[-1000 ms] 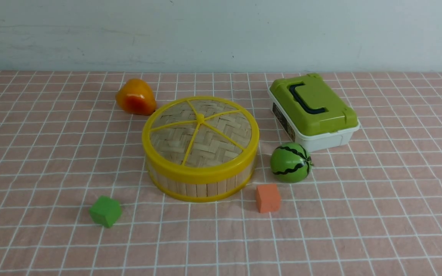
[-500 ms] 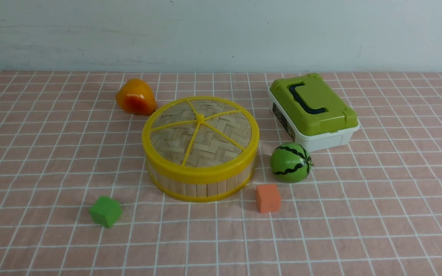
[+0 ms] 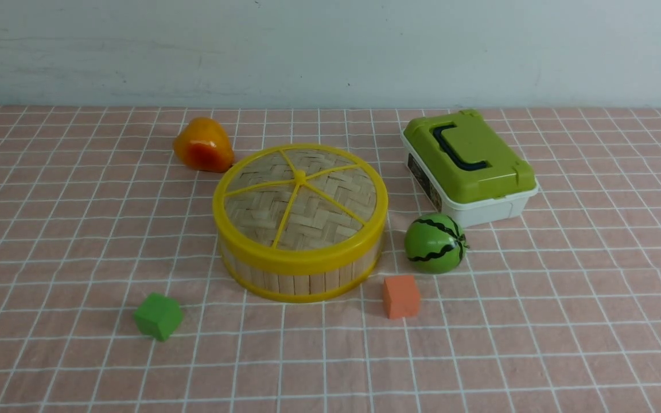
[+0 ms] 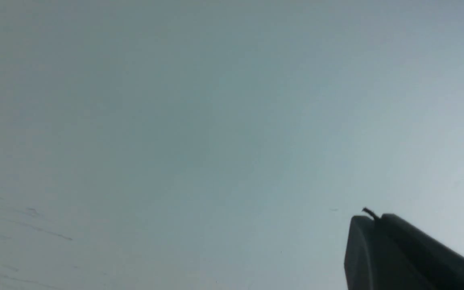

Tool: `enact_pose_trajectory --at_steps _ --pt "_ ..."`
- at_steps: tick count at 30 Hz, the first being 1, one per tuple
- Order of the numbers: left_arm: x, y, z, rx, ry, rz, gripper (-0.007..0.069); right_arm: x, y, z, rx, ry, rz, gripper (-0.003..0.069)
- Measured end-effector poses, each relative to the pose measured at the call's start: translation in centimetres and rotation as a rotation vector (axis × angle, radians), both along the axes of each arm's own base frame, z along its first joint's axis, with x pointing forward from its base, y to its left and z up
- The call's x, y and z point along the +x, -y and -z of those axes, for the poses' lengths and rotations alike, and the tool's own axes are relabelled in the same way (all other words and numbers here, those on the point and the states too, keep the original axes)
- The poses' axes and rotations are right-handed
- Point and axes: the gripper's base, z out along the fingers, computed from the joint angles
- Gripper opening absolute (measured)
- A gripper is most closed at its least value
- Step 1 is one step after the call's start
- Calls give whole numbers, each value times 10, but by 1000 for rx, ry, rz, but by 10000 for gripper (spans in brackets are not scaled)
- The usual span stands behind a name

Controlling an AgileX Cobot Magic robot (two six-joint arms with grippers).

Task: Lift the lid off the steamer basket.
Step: Use the left arm to lift the lid of the steamer

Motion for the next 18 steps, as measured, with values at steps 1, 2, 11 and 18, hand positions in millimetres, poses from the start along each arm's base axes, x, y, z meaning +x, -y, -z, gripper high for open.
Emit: enact_pose_trajectory --at_steps 1,2,11,18 --pt "4 1 -12 23 -68 -8 11 0 0 0 0 0 0 241" --pt "5 1 -25 39 -96 -13 11 0 0 0 0 0 0 241" --pt "112 6 -48 73 -534 -2 11 0 0 0 0 0 0 241" --pt "187 13 -13 31 -1103 62 11 0 0 0 0 0 0 241"
